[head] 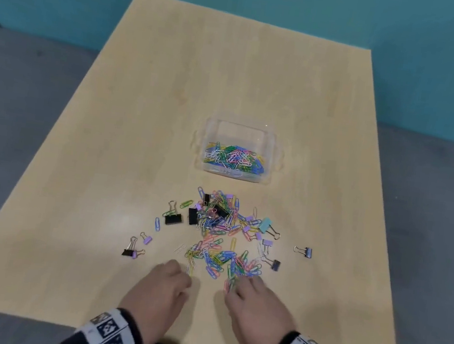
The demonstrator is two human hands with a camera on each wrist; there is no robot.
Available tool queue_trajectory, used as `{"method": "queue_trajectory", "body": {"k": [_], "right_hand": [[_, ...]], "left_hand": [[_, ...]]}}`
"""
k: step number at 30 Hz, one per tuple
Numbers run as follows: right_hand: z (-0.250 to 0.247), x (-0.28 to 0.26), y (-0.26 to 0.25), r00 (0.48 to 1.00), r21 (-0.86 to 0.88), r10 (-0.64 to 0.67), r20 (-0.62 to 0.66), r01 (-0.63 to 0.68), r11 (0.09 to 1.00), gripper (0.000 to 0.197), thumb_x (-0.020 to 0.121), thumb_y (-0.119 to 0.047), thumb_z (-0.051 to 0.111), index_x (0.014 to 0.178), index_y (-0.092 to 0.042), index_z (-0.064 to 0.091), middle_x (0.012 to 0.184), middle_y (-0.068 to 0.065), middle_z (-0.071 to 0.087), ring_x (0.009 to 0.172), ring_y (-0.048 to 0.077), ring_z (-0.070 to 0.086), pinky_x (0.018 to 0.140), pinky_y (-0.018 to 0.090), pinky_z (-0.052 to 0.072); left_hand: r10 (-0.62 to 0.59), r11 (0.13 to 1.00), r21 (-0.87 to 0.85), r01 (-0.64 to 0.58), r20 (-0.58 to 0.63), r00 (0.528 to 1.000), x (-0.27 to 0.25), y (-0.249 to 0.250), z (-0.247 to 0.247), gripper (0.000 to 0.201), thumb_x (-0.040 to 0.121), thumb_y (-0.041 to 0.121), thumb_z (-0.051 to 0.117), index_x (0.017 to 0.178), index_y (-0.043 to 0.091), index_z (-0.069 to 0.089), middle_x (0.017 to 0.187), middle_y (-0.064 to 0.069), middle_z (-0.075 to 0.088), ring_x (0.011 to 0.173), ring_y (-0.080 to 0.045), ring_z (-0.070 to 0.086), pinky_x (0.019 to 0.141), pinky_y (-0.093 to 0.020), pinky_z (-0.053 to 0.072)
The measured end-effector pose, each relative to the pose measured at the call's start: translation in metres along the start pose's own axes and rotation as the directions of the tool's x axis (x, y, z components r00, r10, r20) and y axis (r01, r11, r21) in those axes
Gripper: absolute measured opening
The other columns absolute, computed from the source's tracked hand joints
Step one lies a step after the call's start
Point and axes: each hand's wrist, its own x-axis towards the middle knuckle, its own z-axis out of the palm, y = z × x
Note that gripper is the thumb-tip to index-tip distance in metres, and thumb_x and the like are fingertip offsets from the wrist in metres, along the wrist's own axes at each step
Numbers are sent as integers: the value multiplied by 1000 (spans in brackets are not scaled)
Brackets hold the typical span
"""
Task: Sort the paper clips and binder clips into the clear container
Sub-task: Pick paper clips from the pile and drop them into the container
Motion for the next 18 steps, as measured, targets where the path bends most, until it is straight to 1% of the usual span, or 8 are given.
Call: {"method": "queue_trajectory", "body": {"k": [1, 3, 6, 8, 11, 14, 16, 18], "right_hand": [[-1, 7, -4, 1000, -4, -25, -11, 25, 1000, 36, 61, -20, 67, 97, -17, 60, 95, 3, 54, 83, 25, 48, 60, 34, 51], [-7, 17, -8, 999, 15, -27, -45, 28, 1000, 34, 64, -16, 66, 97, -17, 54, 94, 4, 53, 84, 26, 49, 62, 35, 50], [-17, 17, -3, 987, 94, 138, -78, -131, 987, 44, 61, -14, 71, 98, -18, 47, 98, 4, 52, 85, 26, 50, 60, 34, 49], [-17, 10, 0, 965, 123, 259, -31, -254, 959, 61, 63, -23, 75, 118, -16, 47, 112, 6, 52, 94, 28, 51, 66, 36, 53], [-16, 10, -3, 954, 119, 296, 44, -299, 947, 86, 68, -34, 76, 140, -15, 33, 134, 9, 43, 112, 32, 46, 78, 41, 53], [-11, 28, -7, 962, 140, 274, 16, -273, 952, 81, 78, -30, 70, 144, -14, 26, 146, 10, 31, 129, 33, 32, 90, 44, 48], [-9, 42, -6, 962, 147, 274, 5, -272, 951, 73, 77, -23, 69, 140, -12, 33, 144, 11, 34, 128, 35, 32, 92, 45, 48], [-9, 54, -4, 964, 145, 265, -2, -261, 954, 60, 73, -12, 63, 130, -9, 45, 136, 14, 43, 120, 38, 39, 89, 48, 48]], "left_hand": [[26, 999, 21, -25, -45, 999, 5, 3, 1, 15, 78, 31, 44, 75, 26, 58, 82, 9, 49, 74, -17, 54, 68, -25, 44], [26, 997, 75, -18, -100, 995, 12, 6, -3, 5, 77, 25, 58, 75, 22, 54, 84, 4, 48, 76, -22, 52, 63, -36, 49], [-52, 987, 144, 68, -114, 992, 14, 3, -12, 41, 64, 24, 74, 99, 21, 53, 98, -1, 48, 82, -25, 47, 65, -38, 50], [-51, 984, 165, 66, -97, 994, 12, 2, -13, 69, 62, 28, 76, 124, 22, 46, 113, -3, 46, 93, -26, 45, 75, -38, 51], [-2, 980, 200, 19, -84, 996, 20, 7, -8, 84, 68, 29, 74, 140, 23, 32, 128, -5, 44, 108, -26, 37, 88, -38, 47], [26, 976, 219, -2, -108, 994, 37, 14, -3, 83, 70, 27, 75, 141, 22, 33, 132, -9, 43, 112, -29, 37, 92, -40, 46], [57, 971, 236, -26, -128, 990, 47, 19, -3, 80, 64, 24, 80, 135, 20, 42, 127, -10, 49, 106, -30, 43, 86, -39, 50], [88, 970, 238, -49, -156, 984, 55, 23, -3, 72, 60, 20, 82, 124, 21, 50, 119, -9, 53, 96, -29, 47, 80, -36, 50]]}}
